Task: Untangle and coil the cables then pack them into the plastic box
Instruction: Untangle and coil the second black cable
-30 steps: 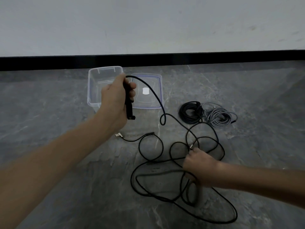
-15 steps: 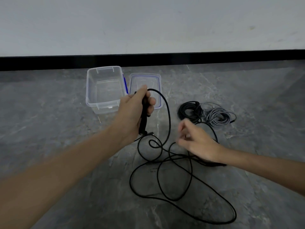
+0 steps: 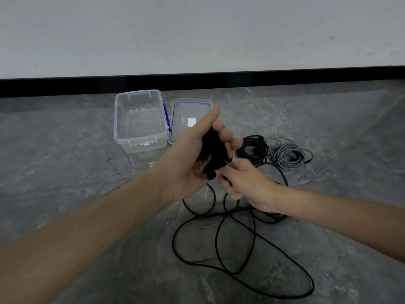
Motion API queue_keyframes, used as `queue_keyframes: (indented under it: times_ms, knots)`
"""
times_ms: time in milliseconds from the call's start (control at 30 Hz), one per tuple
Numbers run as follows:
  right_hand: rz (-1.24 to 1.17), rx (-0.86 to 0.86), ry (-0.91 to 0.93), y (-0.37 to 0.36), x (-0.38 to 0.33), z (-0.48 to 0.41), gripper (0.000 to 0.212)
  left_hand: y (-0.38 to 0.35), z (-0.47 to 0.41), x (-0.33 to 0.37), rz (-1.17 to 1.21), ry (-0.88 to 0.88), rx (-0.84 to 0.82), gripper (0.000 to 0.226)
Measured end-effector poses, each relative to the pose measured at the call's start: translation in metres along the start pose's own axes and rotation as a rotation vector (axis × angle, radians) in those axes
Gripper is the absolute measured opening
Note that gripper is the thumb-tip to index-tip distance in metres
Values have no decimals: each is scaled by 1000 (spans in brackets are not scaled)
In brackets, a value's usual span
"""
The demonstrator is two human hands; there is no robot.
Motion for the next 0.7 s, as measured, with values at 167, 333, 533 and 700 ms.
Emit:
queue_keyframes:
  times_ms: [167,333,533,700]
  knots:
    - [199,-97,24,-18,6,19,45,1,-9,8,-10,-142,95,29]
    - [319,-157,56,-29,15,38,36,25,-21,9,-330,-324,274,21]
    - [292,-131,-7,-30,4,50,29,50,-27,6,-765,-402,354,24]
    - [448,-153,40,-28,-20,60,32,62,-27,-2,-965,-383,344,20]
Point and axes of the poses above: each hand's wrist, its own z-axis away from the middle knuckle, its own y-axis out of the back of the hand, x = y × z, the point moved 4 cm from there along -z, towards the middle knuckle, and after that the axes turned 12 degrees about -z, right-handed, at the moved point
